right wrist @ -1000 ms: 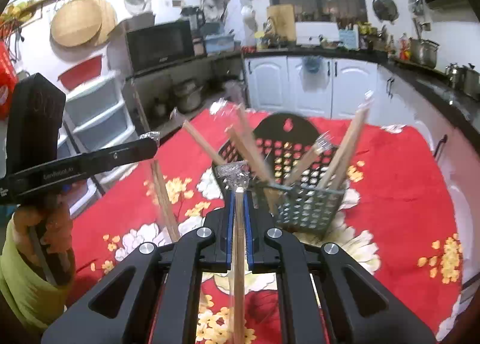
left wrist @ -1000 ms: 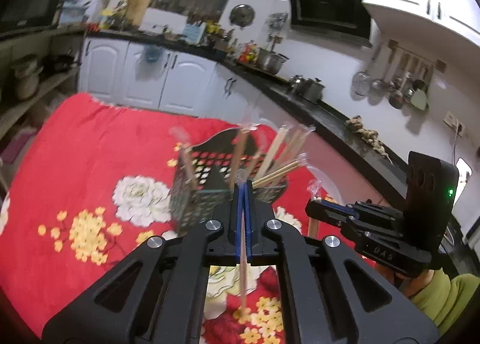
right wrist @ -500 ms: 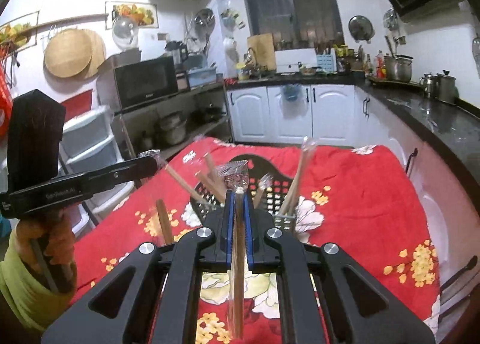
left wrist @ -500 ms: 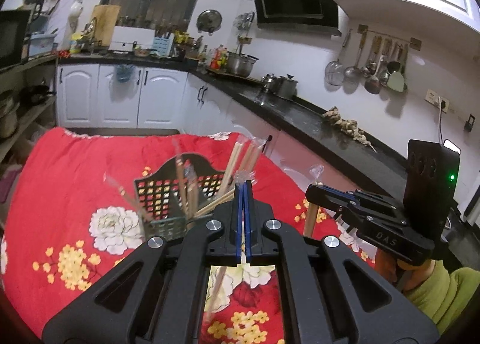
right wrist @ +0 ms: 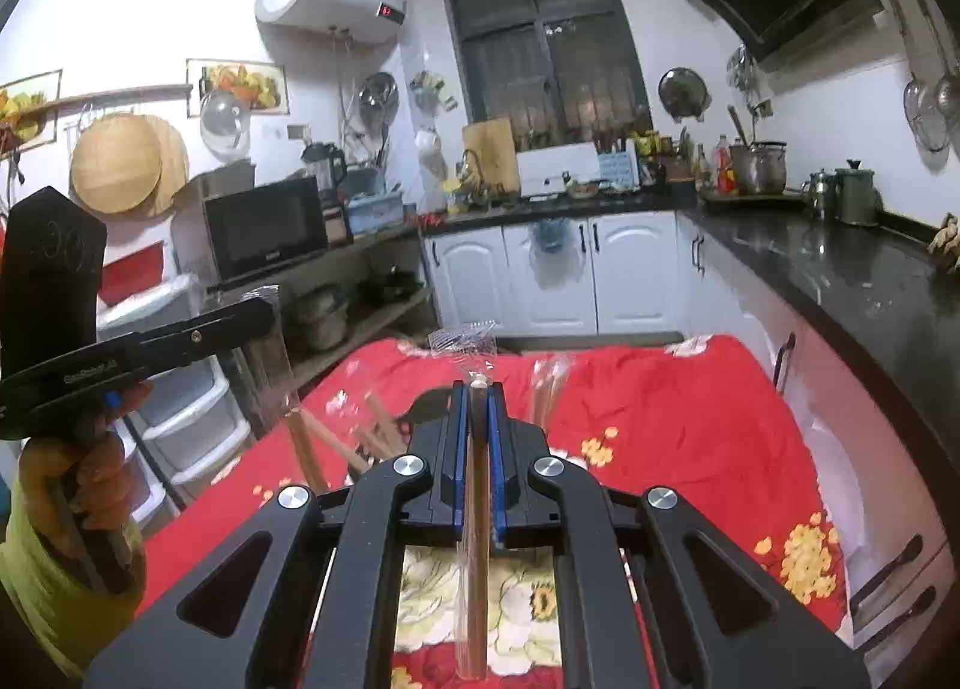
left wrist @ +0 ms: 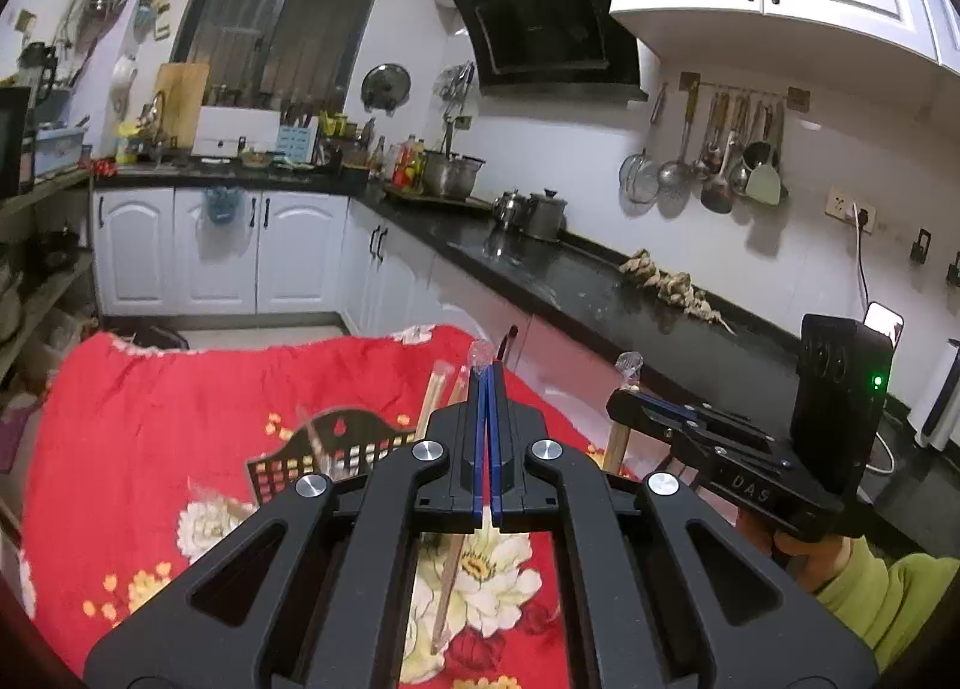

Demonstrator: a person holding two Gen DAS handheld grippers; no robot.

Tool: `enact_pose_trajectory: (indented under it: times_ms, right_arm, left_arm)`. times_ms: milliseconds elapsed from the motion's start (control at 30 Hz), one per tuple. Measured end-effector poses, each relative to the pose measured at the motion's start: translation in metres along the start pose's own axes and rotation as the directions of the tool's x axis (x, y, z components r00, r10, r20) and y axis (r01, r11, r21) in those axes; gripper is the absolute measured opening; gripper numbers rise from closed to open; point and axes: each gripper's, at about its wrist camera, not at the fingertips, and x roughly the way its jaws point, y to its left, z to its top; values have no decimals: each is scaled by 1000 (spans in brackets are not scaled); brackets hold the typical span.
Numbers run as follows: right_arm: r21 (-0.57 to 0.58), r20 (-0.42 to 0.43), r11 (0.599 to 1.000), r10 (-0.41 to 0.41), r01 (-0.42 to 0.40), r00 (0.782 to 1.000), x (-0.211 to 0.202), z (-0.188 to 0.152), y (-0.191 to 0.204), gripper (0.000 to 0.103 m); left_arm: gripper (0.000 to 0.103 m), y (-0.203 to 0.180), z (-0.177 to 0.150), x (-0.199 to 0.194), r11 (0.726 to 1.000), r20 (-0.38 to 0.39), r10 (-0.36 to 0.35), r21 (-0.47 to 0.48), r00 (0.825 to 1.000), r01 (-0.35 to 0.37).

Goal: Organize utensils
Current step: 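Lift both held chopsticks upright above the green caddy, then lower the chopsticks into the caddy and open both grippers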

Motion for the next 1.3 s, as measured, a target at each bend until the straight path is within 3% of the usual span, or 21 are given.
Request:
enact_pose_trajectory:
  times_ms: [333,667,900,1000,1300]
  right_arm:
    - [-33,83,999,-26,29,996,4,27,-3,7]
    - [-54,177,998,-31,42,984,28,64,-3,7]
    - [-98,278,993,-29,59,960,40,88,3,7]
    - [-114,306,991,-34,72,952,49,91,6,7]
    - [-106,301,992,-33,67,953,75,84,3,7]
  left_arm:
    - [0,-6,32,8,1000,43,0,28,999,-1]
    - [0,-8,70,21,995,98,61,67,993,-68]
    - [0,-6,94,28,988,158,117,86,981,-132]
    - [0,-2,98,33,980,184,158,90,970,-176]
    - [0,18,87,51,979,183,182,59,966,-196]
